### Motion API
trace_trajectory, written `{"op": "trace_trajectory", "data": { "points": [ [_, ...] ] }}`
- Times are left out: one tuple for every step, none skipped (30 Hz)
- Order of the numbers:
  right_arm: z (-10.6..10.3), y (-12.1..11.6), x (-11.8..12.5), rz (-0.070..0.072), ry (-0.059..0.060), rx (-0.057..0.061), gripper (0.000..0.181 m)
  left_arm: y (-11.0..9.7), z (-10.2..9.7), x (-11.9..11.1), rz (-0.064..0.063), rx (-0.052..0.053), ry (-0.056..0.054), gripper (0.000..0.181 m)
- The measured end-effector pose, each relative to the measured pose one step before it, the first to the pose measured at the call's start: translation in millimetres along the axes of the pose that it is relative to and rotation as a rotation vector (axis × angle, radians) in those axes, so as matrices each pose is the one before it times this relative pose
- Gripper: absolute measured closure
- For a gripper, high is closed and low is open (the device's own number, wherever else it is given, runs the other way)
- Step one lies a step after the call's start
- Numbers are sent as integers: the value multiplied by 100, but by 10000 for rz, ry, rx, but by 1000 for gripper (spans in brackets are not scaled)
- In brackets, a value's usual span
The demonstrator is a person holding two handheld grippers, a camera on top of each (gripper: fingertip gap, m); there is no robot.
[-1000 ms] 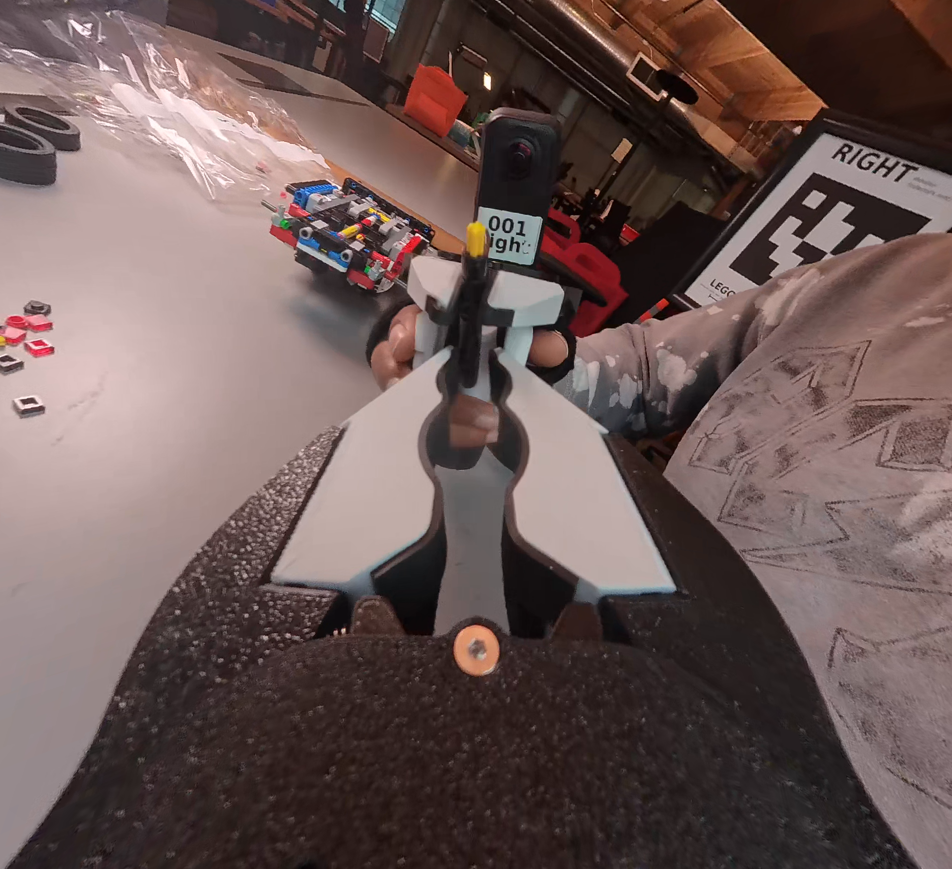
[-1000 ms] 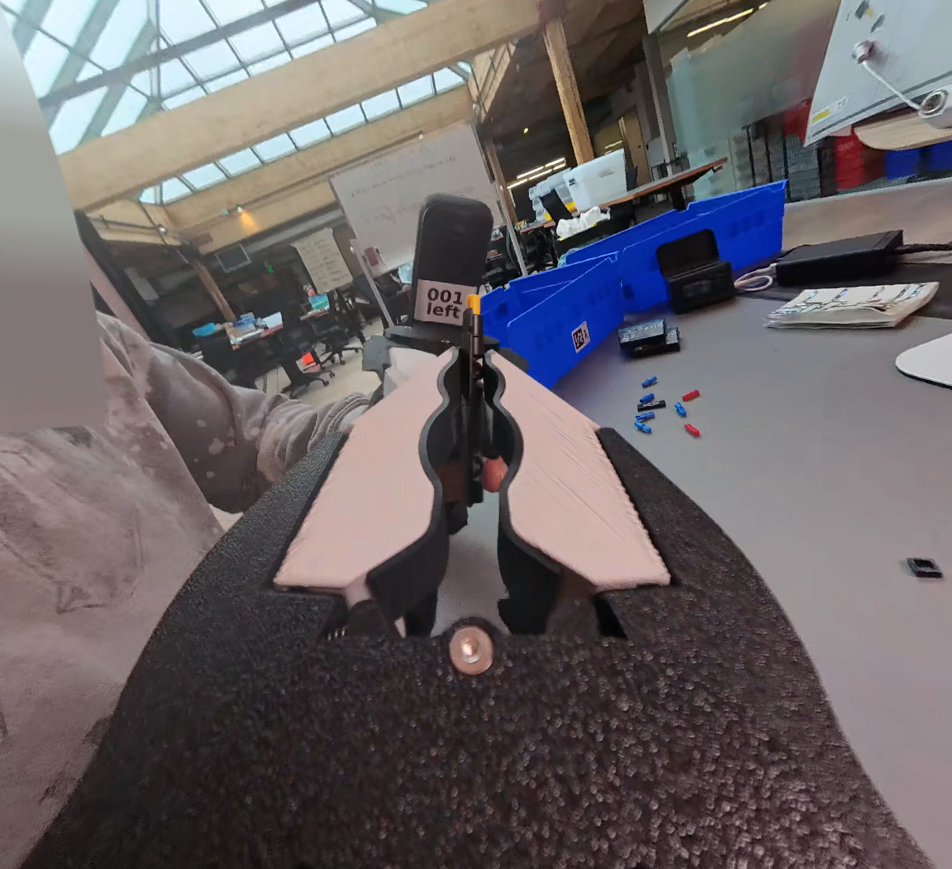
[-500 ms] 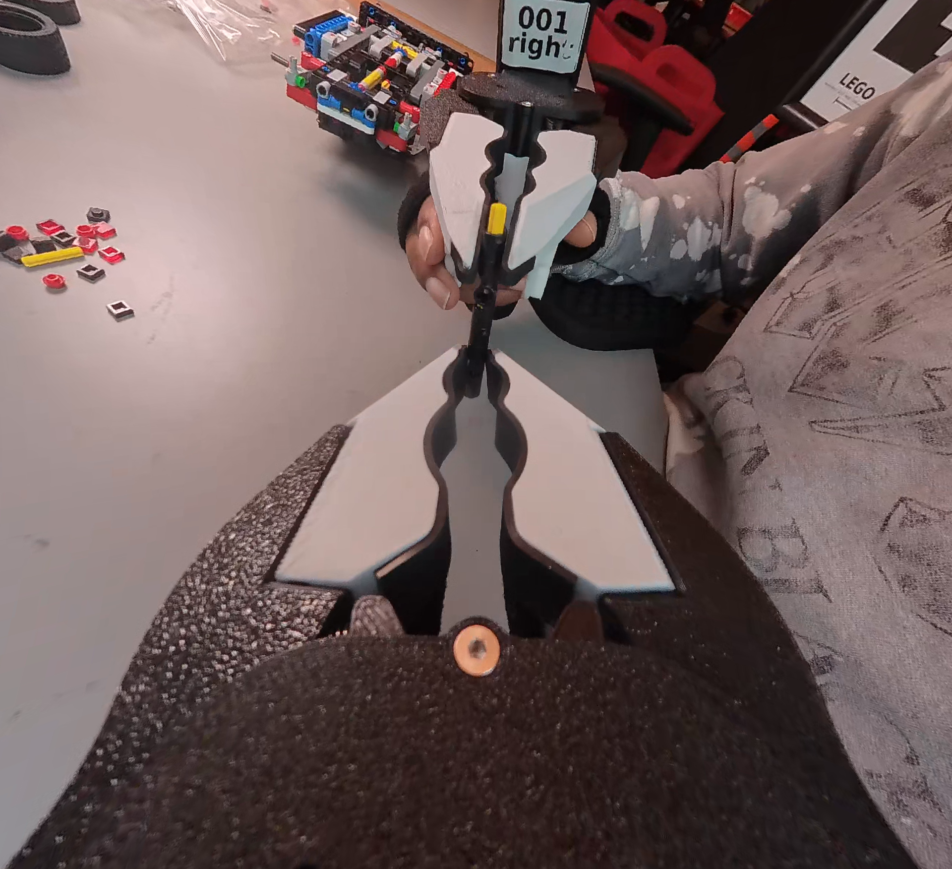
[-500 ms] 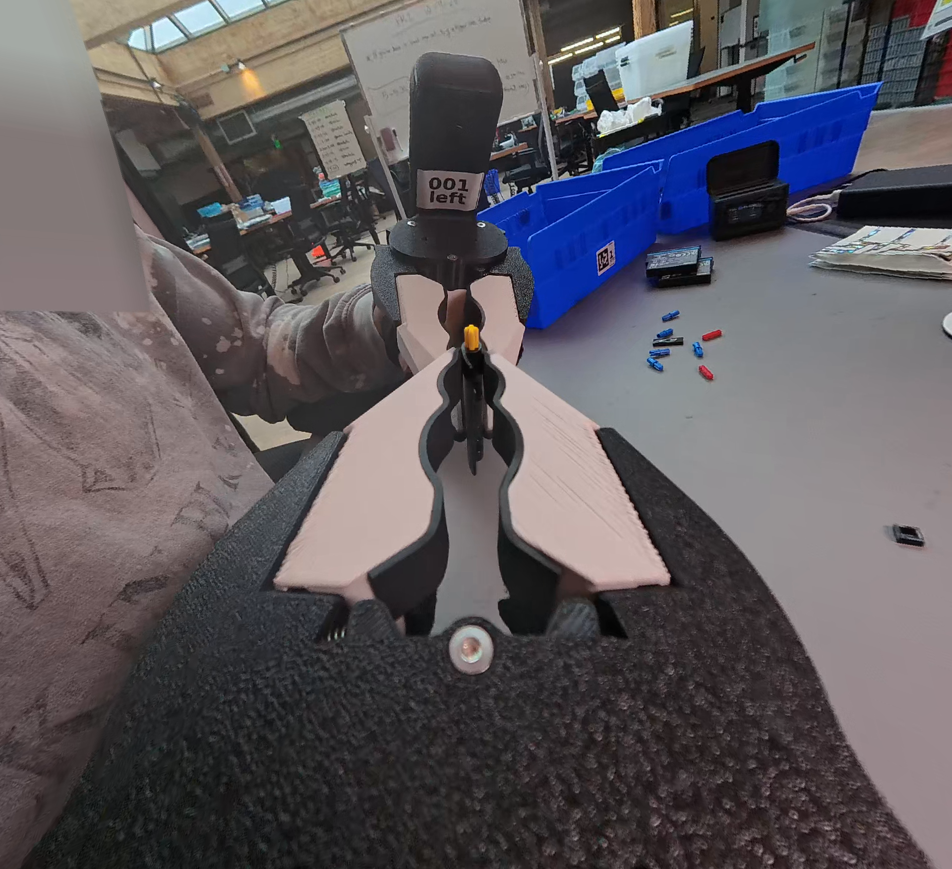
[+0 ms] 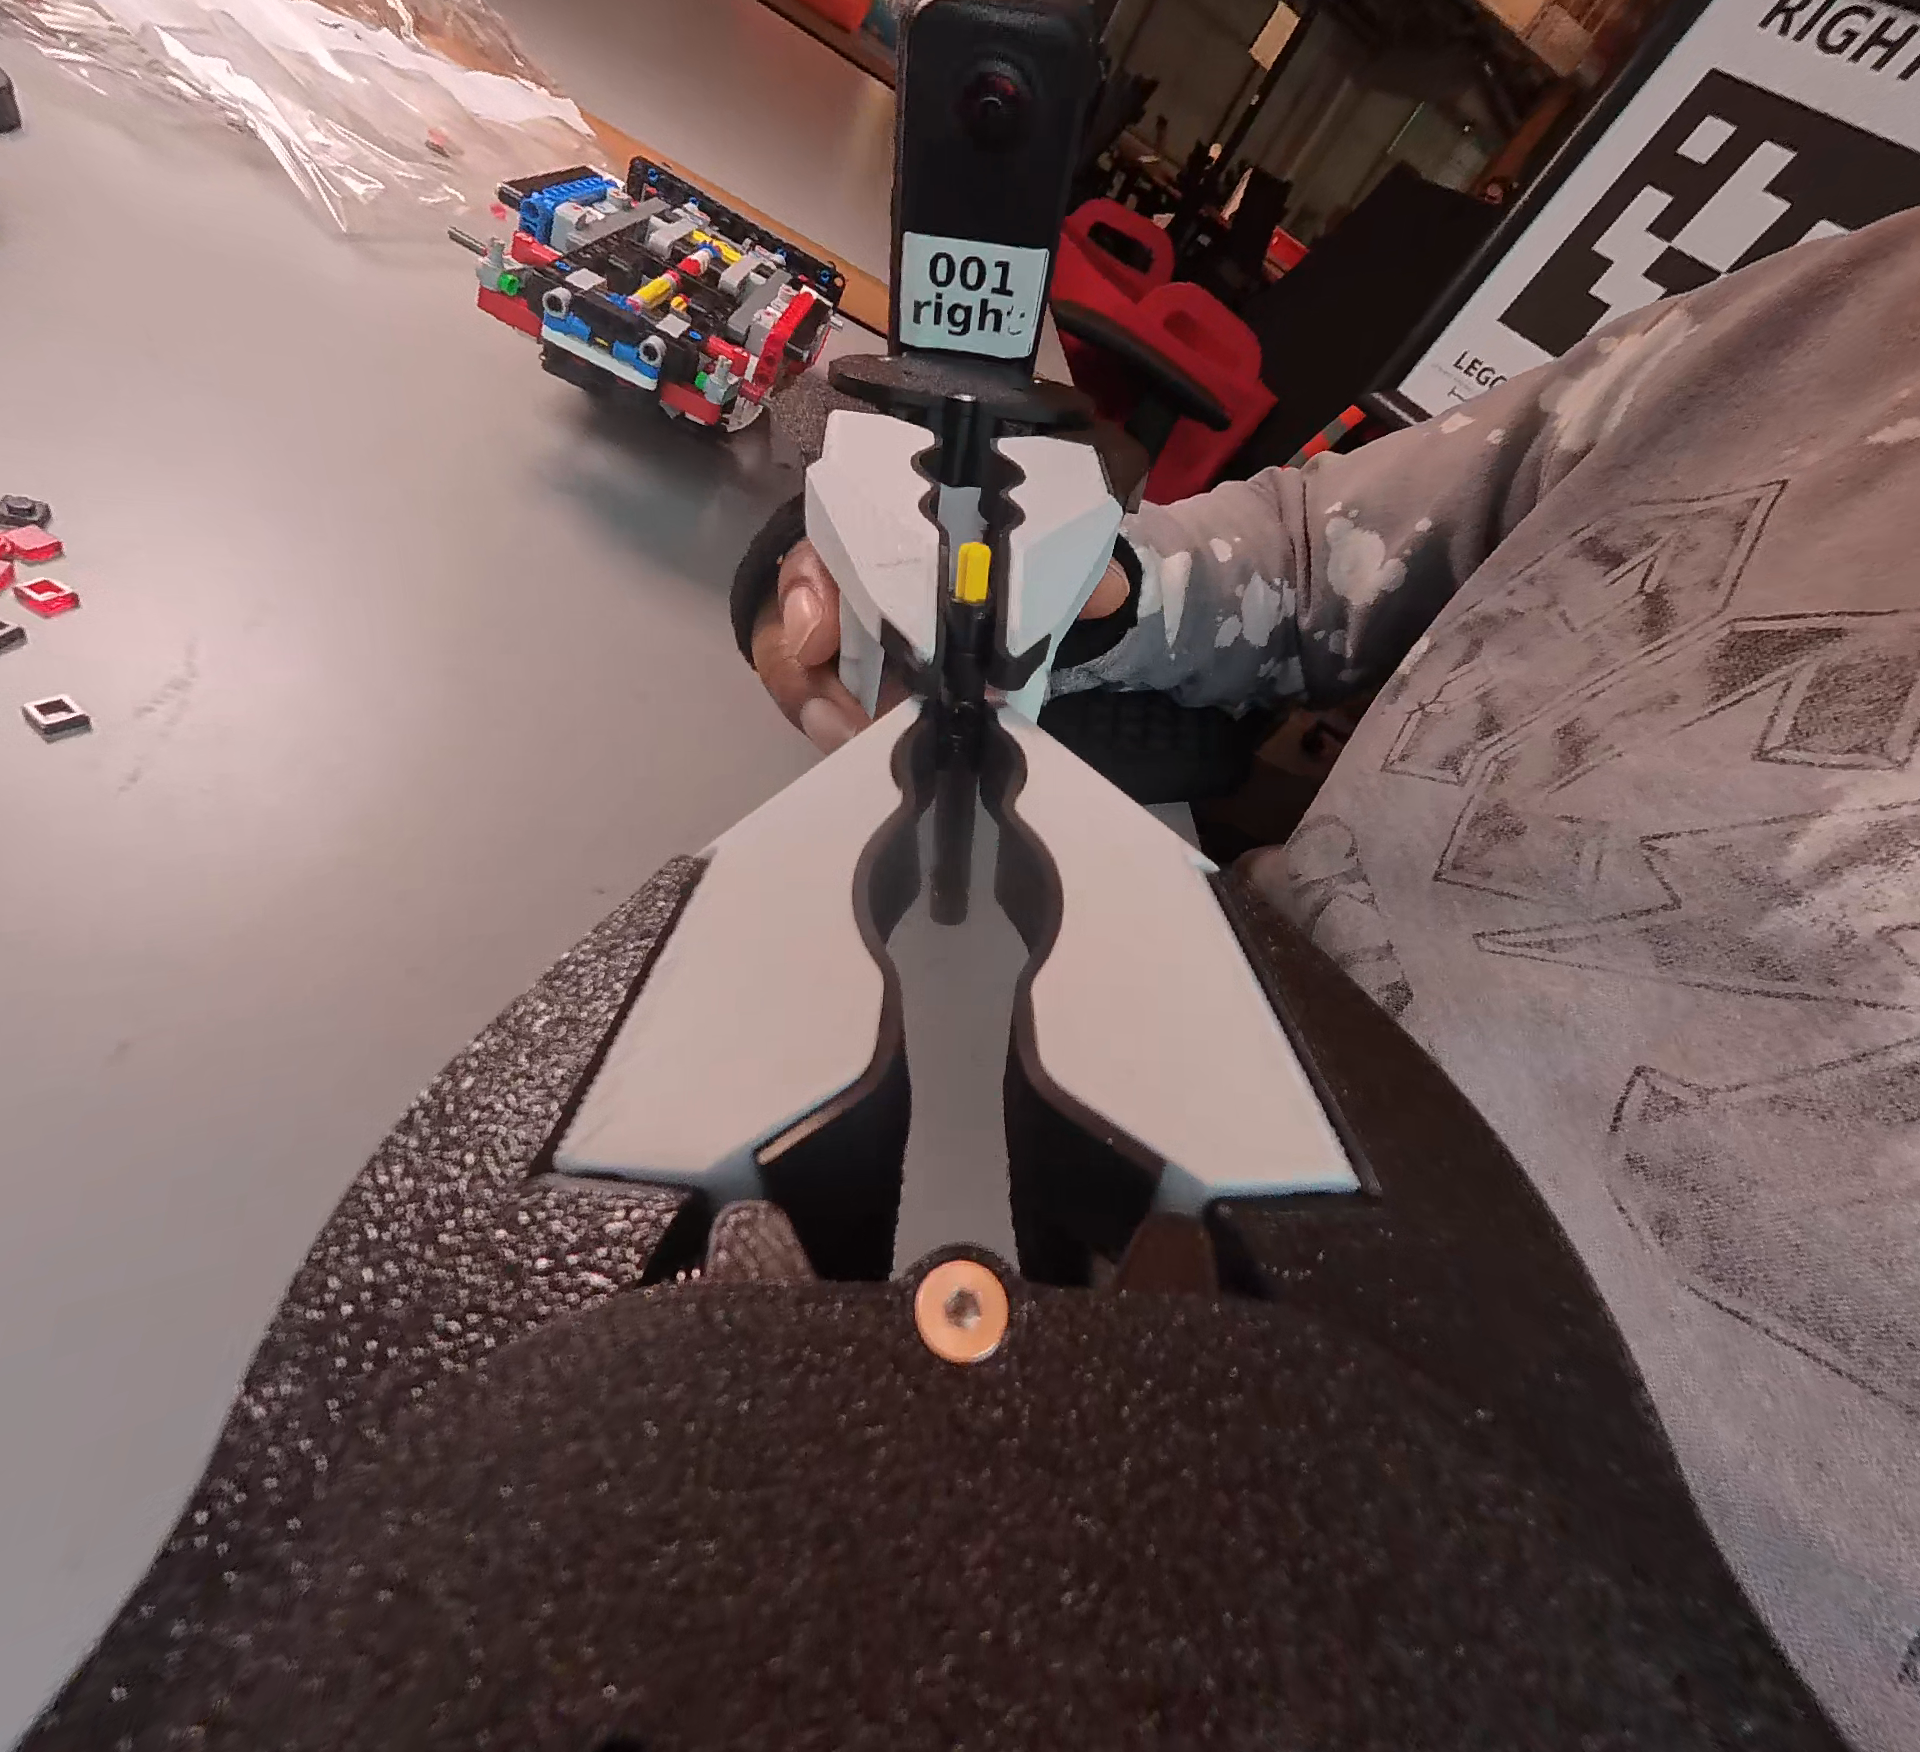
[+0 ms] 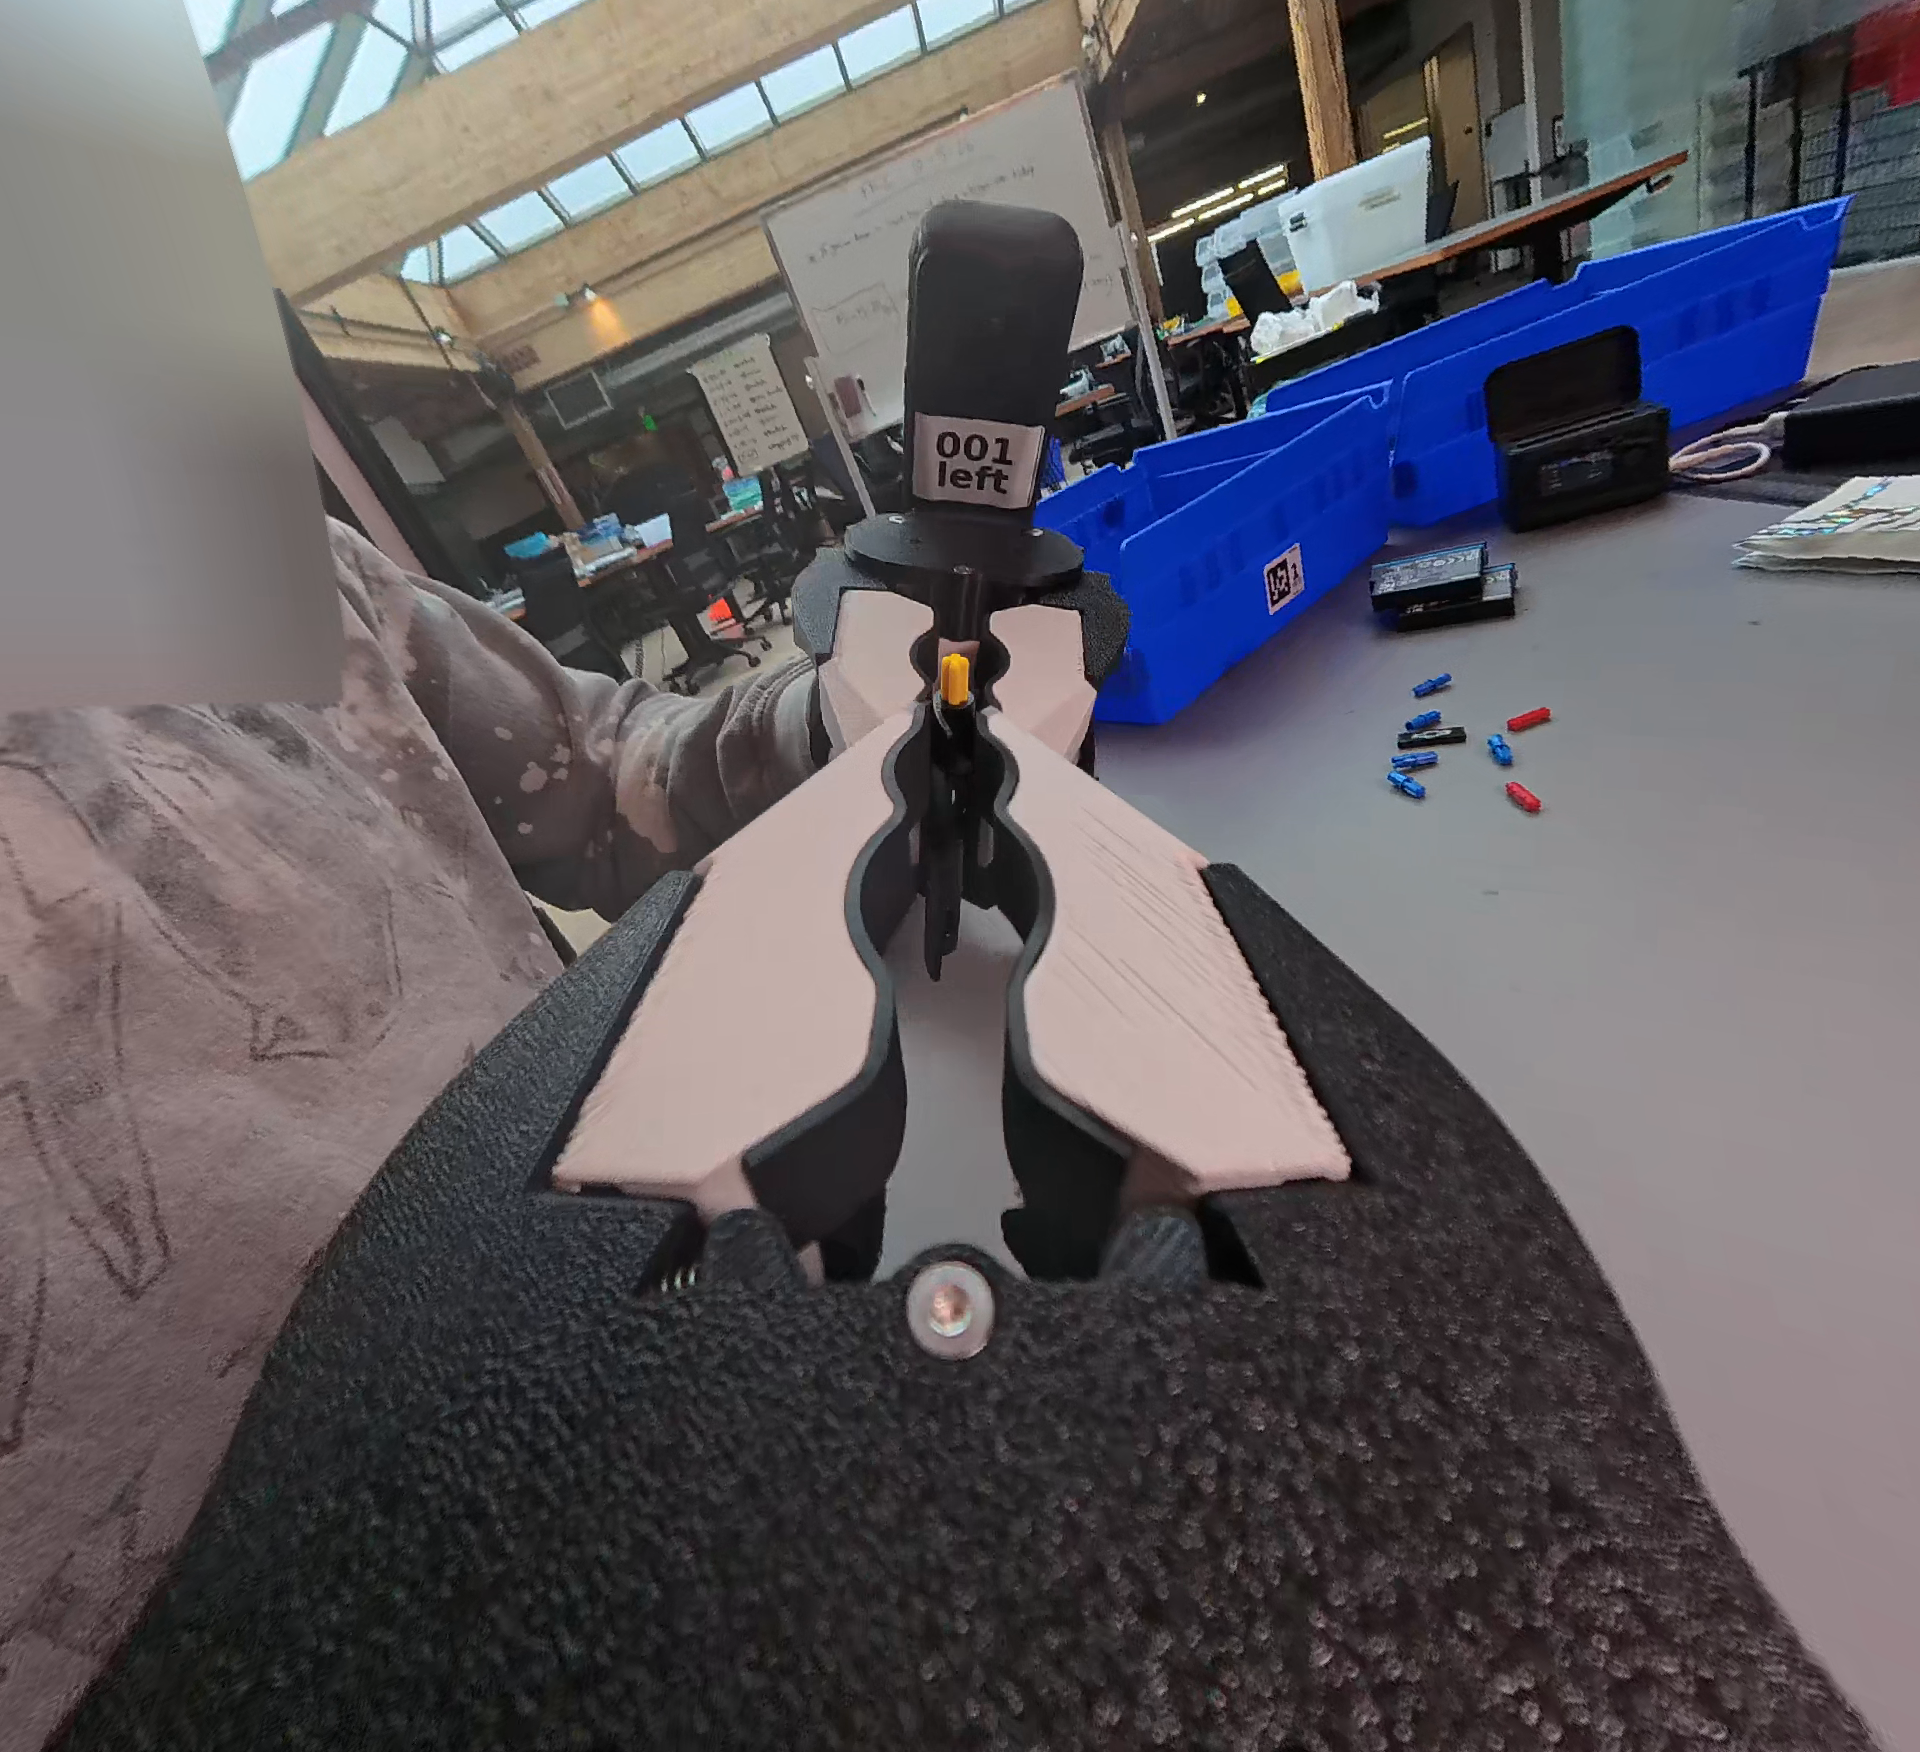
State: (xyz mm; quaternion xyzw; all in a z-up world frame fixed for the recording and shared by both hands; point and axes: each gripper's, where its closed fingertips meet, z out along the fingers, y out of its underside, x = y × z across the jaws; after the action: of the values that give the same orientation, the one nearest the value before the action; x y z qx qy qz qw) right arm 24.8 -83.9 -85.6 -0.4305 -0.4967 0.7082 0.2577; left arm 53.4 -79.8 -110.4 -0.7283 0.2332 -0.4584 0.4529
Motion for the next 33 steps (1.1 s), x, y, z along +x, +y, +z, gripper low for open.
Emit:
{"op": "trace_trajectory", "data": {
  "points": [
    [23,-161,59,109,-10,136,175,-133,-79,-15,-39,67,25,176],
    [54,-139,2,83,-32,99,175,-148,-87,3,-74,101,29,176],
    [53,-79,-42,103,-76,57,175,-76,-76,78,-87,48,64,176],
    [40,-141,1,129,-40,128,175,-104,-76,40,-60,60,21,176],
    [43,-105,-10,163,-57,129,176,-111,-66,33,-57,53,3,176],
    [40,-58,-43,111,-75,74,176,-39,-60,59,-50,13,28,176],
    [32,-91,7,19,-4,84,176,-70,-63,43,-42,35,9,176],
    [50,-70,-92,-4,-66,53,176,-65,-60,50,-30,23,18,177],
    [53,-126,-121,32,-96,92,176,-79,-55,144,-23,23,61,176],
    [26,-179,-6,24,-28,117,176,-150,-46,36,-8,69,-11,176],
    [29,-111,12,-10,-35,59,176,-128,-38,-5,-21,53,-36,177],
    [35,-133,47,-28,-11,56,176,-106,-45,-2,-23,45,-19,177],
    [73,-118,59,-17,23,68,176,-120,-68,-27,-33,62,8,177],
    [70,-87,83,-26,26,59,176,-78,-88,-41,-34,43,7,177],
    [79,-73,99,-43,47,31,176,-48,-101,-71,-27,19,-23,177],
    [-174,-938,197,48,89,505,175,370,-48,-288,26,-203,-158,178],
    [-1136,-3772,390,621,-20,1811,175,1674,62,-971,210,-785,-526,176],
    [-745,-3158,35,-244,-31,832,176,1561,181,-770,87,-375,-235,177],
    [-92,-625,202,-1466,506,-586,176,169,-63,-203,-731,250,192,177],
    [250,472,-80,-721,274,-708,175,-943,-411,-109,-429,375,15,178],
    [343,519,-137,9,38,-348,175,-1067,-463,-99,374,259,-202,177],
    [333,906,532,-57,306,-463,175,-737,-254,-72,252,83,-118,177],
    [337,1126,1247,-130,574,-611,175,-447,-78,-19,-26,74,-8,177],
    [308,1178,1950,-213,878,-726,175,39,20,-123,-28,-42,-77,177],
    [349,1356,2531,-352,1121,-909,175,321,38,-228,-76,-76,-100,177],
    [558,1710,2804,-433,1183,-1164,174,362,15,-251,-233,-11,-39,177],
    [828,1946,2763,-528,1119,-1286,174,382,-15,-299,-328,-5,-3,177],
    [1052,1845,2252,-492,879,-1118,173,319,-19,-366,-272,-18,-37,177],
    [1154,1688,1559,-290,580,-962,172,157,-44,-390,-127,-2,-100,177],
    [1108,1398,1058,-241,435,-770,171,79,-58,-330,-31,-27,-99,177],
    [877,1009,646,-219,350,-517,170,-19,-69,-292,-17,6,-103,177],
    [414,515,100,-100,117,-405,152,-10,-76,-137,-31,8,-19,177],
    [-186,-402,-9,-170,129,204,137,32,-66,-57,-24,-8,5,177]
  ]
}}
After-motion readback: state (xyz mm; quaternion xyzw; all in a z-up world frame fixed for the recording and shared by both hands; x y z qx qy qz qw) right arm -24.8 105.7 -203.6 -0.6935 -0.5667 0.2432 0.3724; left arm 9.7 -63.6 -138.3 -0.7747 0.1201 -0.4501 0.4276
